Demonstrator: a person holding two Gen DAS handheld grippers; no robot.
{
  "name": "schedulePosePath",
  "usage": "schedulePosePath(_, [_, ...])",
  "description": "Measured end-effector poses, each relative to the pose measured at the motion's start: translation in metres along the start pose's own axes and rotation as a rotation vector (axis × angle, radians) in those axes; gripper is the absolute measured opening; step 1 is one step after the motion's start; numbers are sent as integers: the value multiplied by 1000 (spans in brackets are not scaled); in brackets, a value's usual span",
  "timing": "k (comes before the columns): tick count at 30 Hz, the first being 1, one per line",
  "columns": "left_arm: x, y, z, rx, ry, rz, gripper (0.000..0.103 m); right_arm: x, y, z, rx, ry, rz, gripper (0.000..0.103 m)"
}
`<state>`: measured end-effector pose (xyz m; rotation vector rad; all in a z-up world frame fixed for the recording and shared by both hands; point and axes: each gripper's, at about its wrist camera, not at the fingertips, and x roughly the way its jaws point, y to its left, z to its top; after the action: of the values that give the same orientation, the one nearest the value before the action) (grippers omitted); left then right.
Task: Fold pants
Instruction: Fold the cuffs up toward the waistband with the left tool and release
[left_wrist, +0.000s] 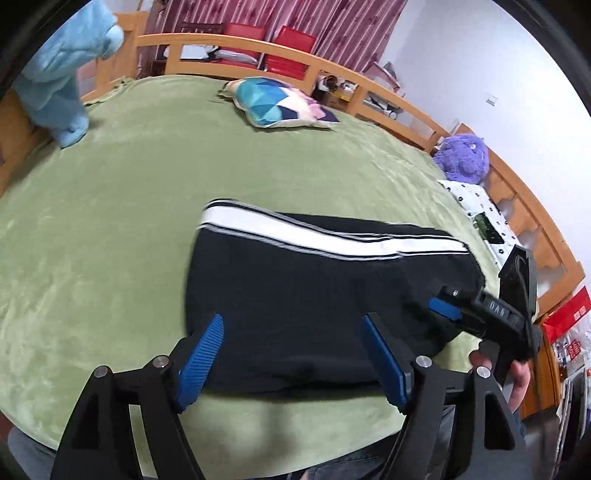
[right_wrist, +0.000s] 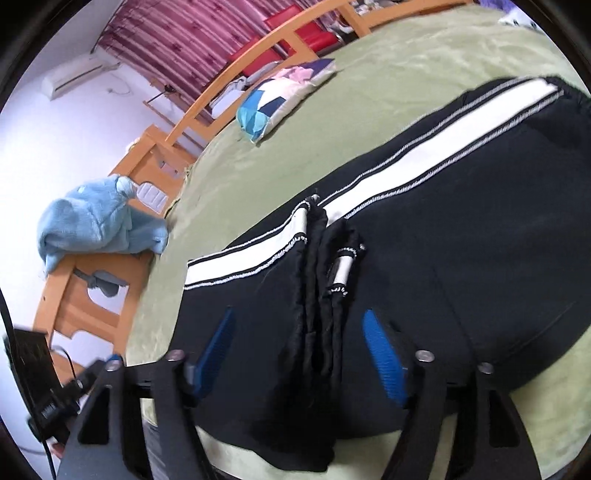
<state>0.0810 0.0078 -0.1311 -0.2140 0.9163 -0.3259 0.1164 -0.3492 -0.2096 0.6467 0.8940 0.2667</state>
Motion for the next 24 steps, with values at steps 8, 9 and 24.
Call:
schedulePosePath(8, [1, 43, -1, -42, -25, 92, 75, 61, 21, -5, -42, 101, -147, 66])
schedulePosePath(9, [0, 47, -2, -42, -32, 95, 75, 67, 25, -5, -61, 112, -159, 46])
schedulePosePath(24, [18, 52, -3, -10, 44, 57, 74, 53, 32, 45, -299, 95, -334, 58])
